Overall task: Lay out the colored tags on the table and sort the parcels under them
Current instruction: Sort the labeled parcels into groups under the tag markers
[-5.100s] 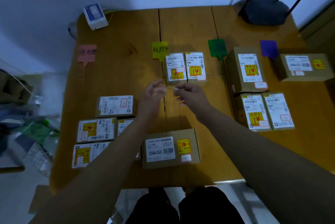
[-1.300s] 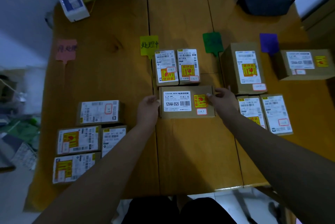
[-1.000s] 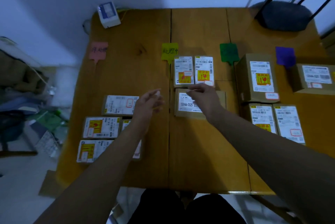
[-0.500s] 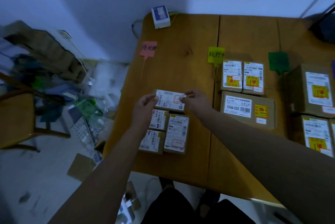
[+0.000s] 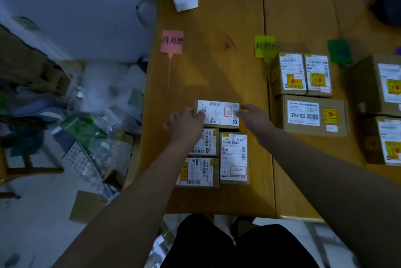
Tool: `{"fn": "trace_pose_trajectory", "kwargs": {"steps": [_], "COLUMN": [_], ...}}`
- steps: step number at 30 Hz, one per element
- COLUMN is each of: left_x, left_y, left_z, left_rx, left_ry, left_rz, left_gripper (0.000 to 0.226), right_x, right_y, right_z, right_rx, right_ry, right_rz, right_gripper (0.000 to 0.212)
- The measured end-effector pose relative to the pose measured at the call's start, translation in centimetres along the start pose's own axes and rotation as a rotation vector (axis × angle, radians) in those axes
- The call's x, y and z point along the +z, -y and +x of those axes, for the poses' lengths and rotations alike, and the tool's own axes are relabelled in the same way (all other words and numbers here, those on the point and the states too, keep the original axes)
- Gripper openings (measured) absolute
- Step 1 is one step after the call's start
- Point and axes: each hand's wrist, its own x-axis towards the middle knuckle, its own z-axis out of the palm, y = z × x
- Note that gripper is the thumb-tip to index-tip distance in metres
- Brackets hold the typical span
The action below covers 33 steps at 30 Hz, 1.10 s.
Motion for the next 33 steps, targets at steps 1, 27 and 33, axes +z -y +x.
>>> {"fn": "trace_pose_trajectory", "kwargs": {"steps": [1,27,33], "left_x": [0.0,-15.5,-15.3], "left_y": [-0.1,-13.0,-13.6], "left_z": [0.0,-6.0,-7.5], "left_rx": [-0.003,0.340,0.359], "left_ry": [0.003,0.319,0.296], "left_rz": [-0.053,-0.807,-0.823], "left_gripper": [0.048,0.028,0.029], "right_x": [0.3,-10.0,-12.1], "right_y": [0.0,11.2,11.5], "right_z": [-0.1,-11.6,-12.8], "right_rx": [-0.011,-0.302,-0.356], "right_ry": [-0.012,0.392,0.366], "right_rz": [0.017,0.390,0.358], "right_gripper": [0.045,0.044,0.053]}}
